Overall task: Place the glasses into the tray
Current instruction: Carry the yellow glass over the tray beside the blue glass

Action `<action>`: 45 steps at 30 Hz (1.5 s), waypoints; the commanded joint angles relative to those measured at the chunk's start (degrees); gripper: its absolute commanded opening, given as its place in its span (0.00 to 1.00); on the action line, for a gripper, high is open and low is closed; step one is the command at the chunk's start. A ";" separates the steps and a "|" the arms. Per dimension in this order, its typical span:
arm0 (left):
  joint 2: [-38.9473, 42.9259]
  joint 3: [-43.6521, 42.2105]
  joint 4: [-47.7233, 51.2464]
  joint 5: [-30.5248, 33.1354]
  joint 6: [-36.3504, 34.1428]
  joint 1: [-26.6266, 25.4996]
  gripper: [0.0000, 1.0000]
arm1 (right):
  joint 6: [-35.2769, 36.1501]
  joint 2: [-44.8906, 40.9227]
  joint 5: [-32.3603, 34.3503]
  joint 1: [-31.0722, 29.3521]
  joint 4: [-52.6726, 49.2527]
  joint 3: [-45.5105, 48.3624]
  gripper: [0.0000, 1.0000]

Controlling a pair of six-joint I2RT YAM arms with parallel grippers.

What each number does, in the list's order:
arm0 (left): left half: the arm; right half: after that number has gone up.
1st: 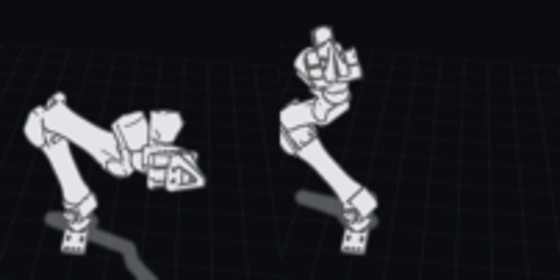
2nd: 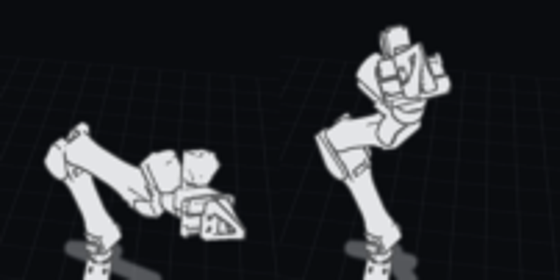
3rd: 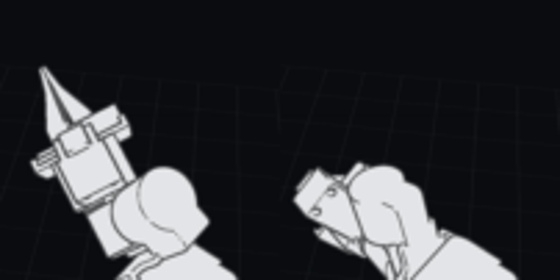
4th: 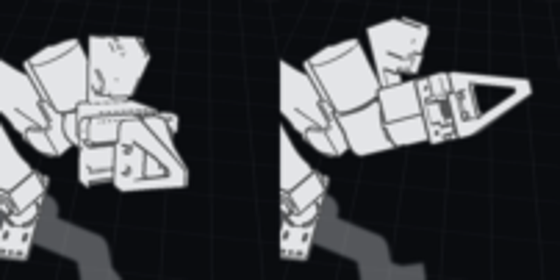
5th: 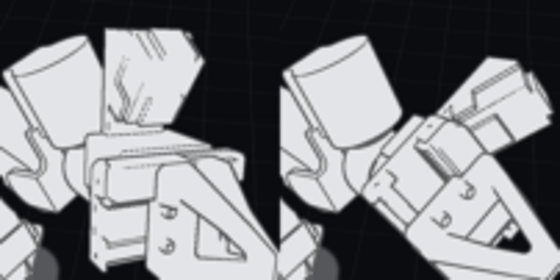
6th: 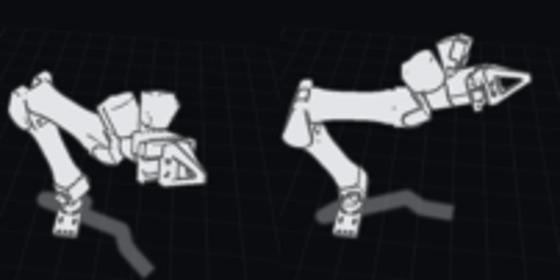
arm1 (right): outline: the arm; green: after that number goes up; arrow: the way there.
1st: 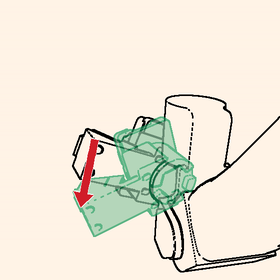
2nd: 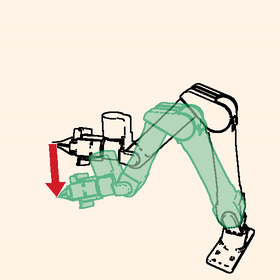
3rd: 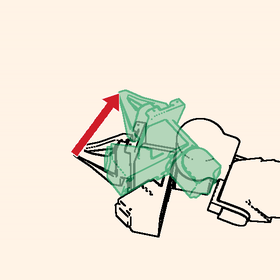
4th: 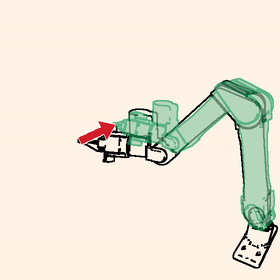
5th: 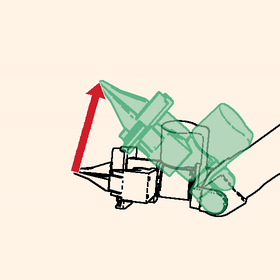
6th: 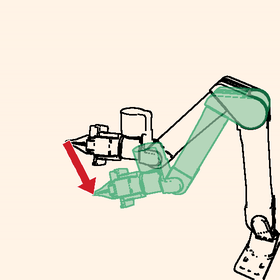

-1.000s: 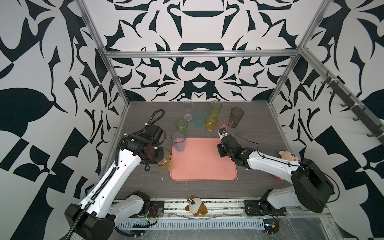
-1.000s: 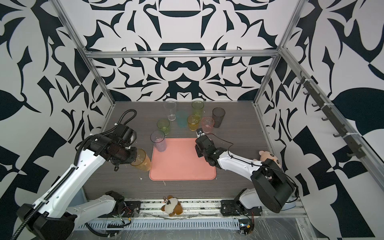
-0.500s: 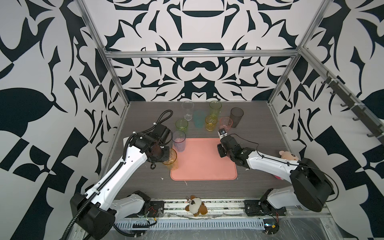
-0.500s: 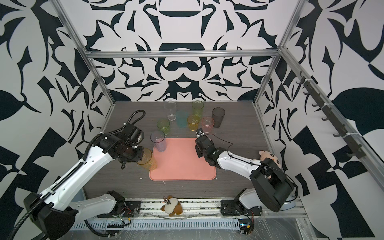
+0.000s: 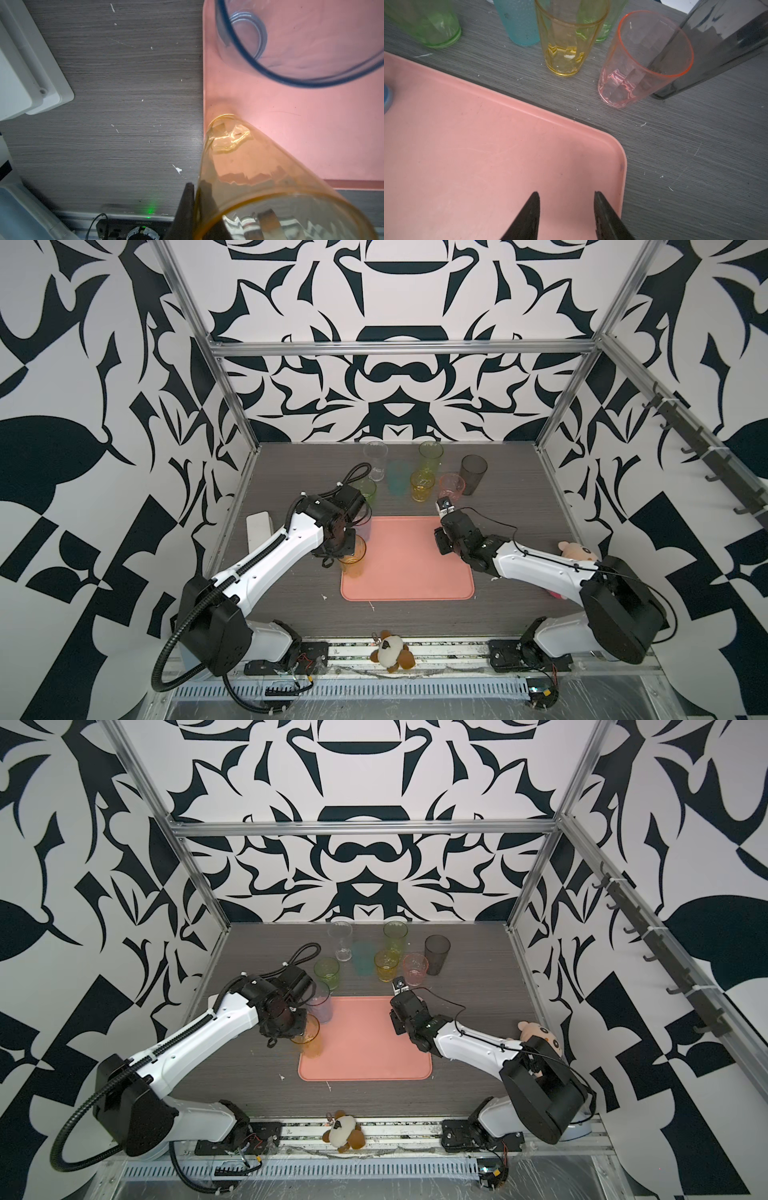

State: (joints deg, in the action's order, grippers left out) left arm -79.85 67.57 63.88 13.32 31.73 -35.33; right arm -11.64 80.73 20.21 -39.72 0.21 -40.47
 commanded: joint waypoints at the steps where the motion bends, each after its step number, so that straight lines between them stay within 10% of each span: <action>1: -0.89 2.05 -0.24 1.00 2.00 -0.18 0.00 | 0.22 -0.20 0.71 0.06 0.06 -2.33 0.46; 45: -10.90 7.05 -0.79 1.23 5.19 0.02 0.00 | 0.33 0.11 0.97 0.09 -0.65 -2.76 0.46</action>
State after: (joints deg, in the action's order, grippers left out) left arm -89.76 73.36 60.90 13.54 35.86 -35.38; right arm -11.62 80.73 20.21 -39.72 -0.21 -40.99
